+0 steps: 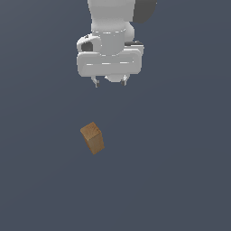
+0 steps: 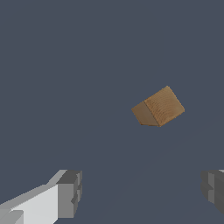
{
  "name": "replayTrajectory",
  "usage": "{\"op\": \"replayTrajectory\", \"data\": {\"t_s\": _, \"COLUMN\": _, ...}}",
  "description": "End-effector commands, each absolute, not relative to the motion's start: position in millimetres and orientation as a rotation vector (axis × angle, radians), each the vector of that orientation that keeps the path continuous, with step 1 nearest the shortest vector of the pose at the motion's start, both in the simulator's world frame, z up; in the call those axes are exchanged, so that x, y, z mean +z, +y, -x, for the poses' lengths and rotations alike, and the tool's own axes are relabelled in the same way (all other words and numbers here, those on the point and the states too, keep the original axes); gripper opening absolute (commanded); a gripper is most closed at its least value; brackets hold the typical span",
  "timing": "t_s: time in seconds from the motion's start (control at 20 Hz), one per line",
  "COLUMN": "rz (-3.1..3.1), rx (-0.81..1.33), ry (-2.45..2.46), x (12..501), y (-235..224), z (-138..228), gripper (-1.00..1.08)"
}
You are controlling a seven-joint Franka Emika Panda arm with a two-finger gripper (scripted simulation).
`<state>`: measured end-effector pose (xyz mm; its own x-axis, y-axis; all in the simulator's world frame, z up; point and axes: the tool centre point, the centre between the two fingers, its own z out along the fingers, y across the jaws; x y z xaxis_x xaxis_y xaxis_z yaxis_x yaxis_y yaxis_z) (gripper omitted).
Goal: Pick up the object and move it to a goal position.
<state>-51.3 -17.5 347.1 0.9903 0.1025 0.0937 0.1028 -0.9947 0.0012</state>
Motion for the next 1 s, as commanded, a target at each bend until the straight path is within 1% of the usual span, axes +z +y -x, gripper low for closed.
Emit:
{"op": "replayTrajectory", "data": {"t_s": 0.0, "rz": 3.130, "rx": -0.138, "ry": -0.213, "x": 340, "y": -22, "z": 44, "gripper": 1.00}}
{"op": "replayTrajectory", "data": {"t_s": 0.35, "rz": 3.117, "rx": -0.104, "ry": -0.416, "x": 309, "y": -42, "z": 19, "gripper": 1.00}}
{"op": "replayTrajectory", "data": {"t_s": 0.95, "rz": 3.046, "rx": -0.039, "ry": -0.793, "x": 241, "y": -82, "z": -19, "gripper": 1.00}}
